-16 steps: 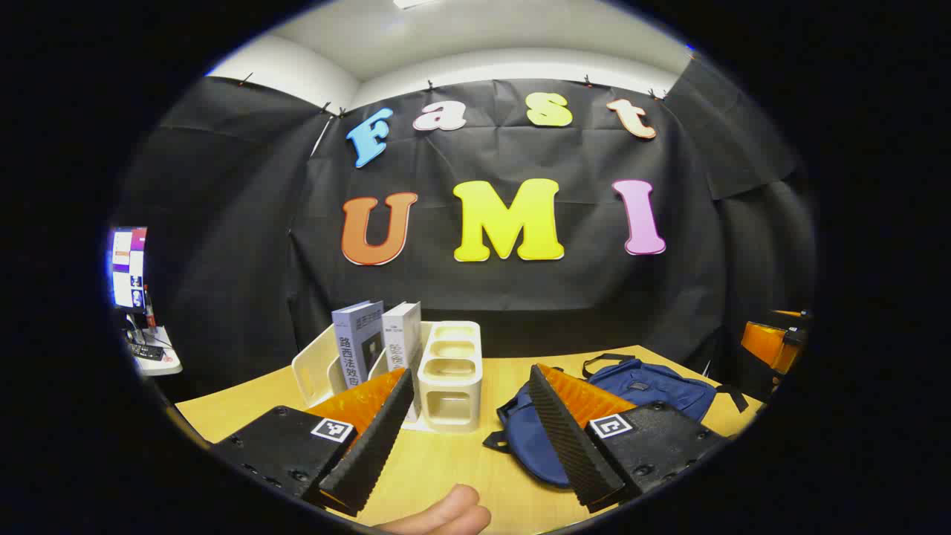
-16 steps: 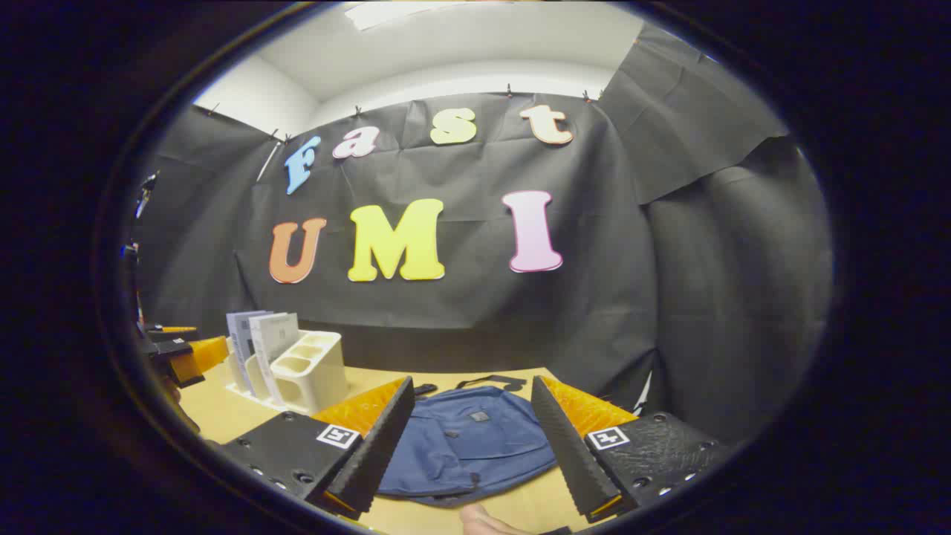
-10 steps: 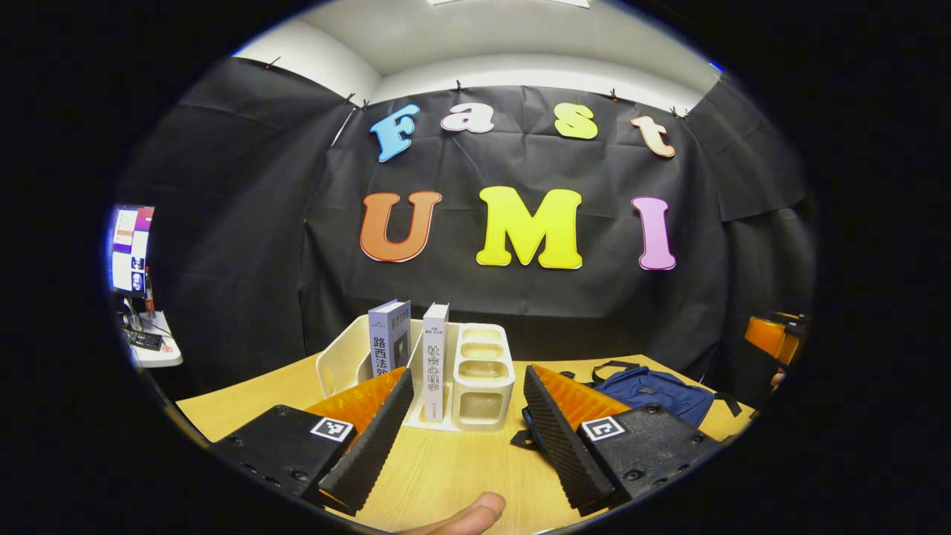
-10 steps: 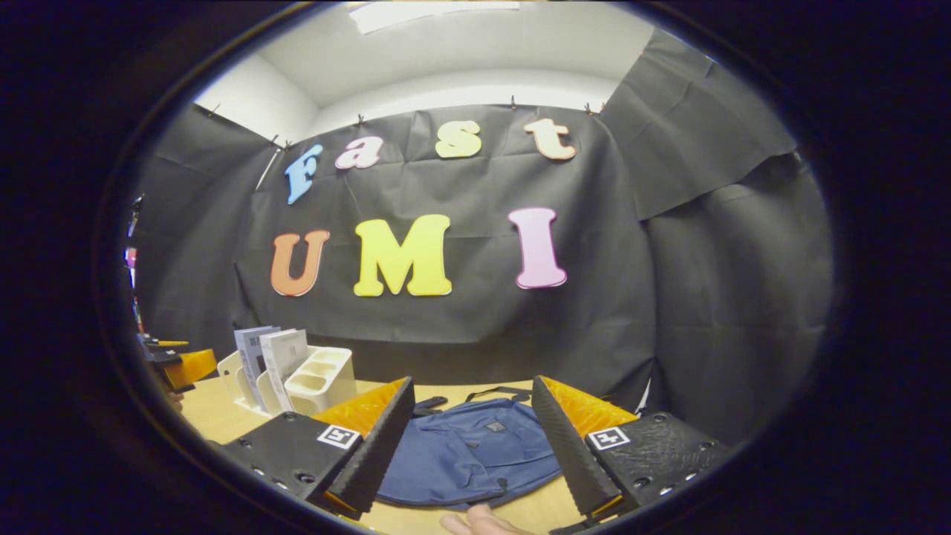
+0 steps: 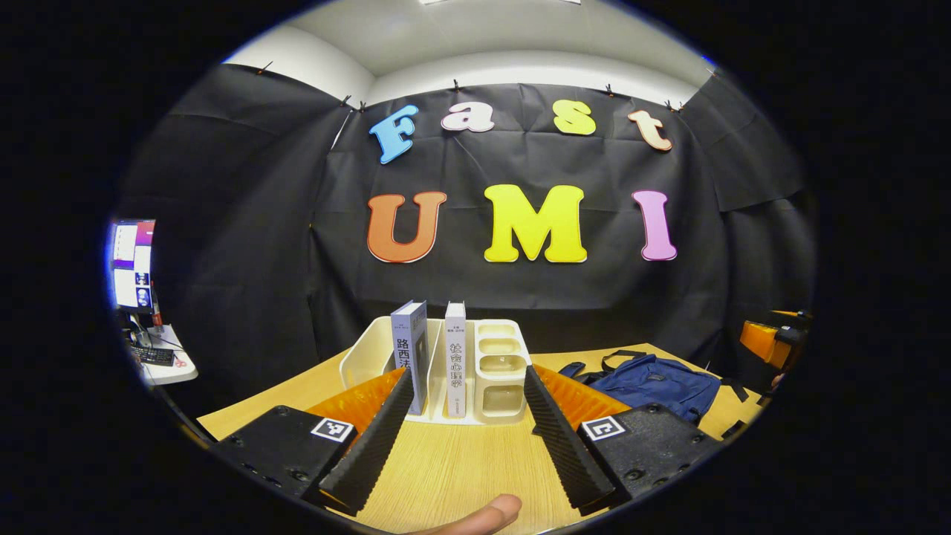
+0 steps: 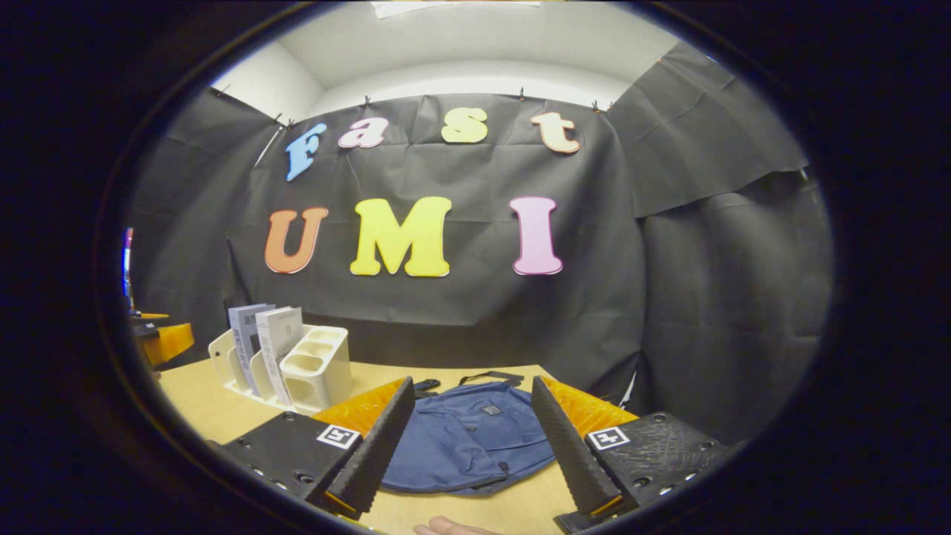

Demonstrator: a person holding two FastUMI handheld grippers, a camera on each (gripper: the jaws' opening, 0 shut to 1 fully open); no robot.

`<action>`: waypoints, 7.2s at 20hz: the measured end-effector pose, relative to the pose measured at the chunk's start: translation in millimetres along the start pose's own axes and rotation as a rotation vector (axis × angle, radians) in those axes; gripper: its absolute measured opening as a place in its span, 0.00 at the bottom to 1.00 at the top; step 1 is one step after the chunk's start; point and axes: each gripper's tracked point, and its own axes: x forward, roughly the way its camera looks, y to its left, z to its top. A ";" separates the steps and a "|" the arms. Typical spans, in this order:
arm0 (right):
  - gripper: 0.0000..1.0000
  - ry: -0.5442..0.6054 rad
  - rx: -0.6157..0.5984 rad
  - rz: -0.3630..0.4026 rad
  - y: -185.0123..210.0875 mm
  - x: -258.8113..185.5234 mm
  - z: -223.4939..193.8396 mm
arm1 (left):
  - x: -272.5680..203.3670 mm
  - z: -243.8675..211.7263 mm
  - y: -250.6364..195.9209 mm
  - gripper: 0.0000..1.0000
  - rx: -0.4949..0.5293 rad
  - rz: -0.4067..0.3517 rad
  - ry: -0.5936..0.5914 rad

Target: Open the schoolbag, grab two books from the bookshelf and put them into the schoolbag.

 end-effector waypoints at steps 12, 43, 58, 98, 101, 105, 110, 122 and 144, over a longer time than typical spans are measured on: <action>0.98 0.080 -0.075 -0.038 2.6 16.6 -24.4 | 4.0 -6.6 10.3 0.95 0.021 0.017 0.013; 0.95 0.440 -0.696 0.090 192.3 84.6 -197.5 | 19.7 -19.3 79.6 0.95 0.011 0.129 0.066; 0.91 0.454 -0.755 -0.022 155.5 110.1 -173.5 | 23.3 -28.7 77.6 0.96 -0.007 0.135 0.108; 0.10 0.300 -0.104 0.106 53.8 172.3 -57.5 | 37.9 -56.0 39.6 0.96 -0.027 0.067 0.176; 0.07 0.288 -0.055 0.140 33.8 177.4 -49.4 | 43.6 -63.7 39.6 0.96 -0.036 0.067 0.194; 0.07 0.262 -0.005 0.171 4.1 182.9 -38.5 | 53.1 -74.7 31.4 0.96 -0.056 0.048 0.225; 0.07 0.250 0.067 0.205 -23.2 187.4 -29.3 | 80.7 -60.8 22.6 0.96 -0.035 0.036 0.220; 0.07 0.203 0.058 0.248 -57.0 187.4 -7.5 | 201.9 43.6 10.1 0.95 0.039 0.009 0.260; 0.05 0.206 -0.022 0.311 -70.2 189.6 -19.4 | 332.4 -37.3 45.7 0.86 0.292 0.089 0.793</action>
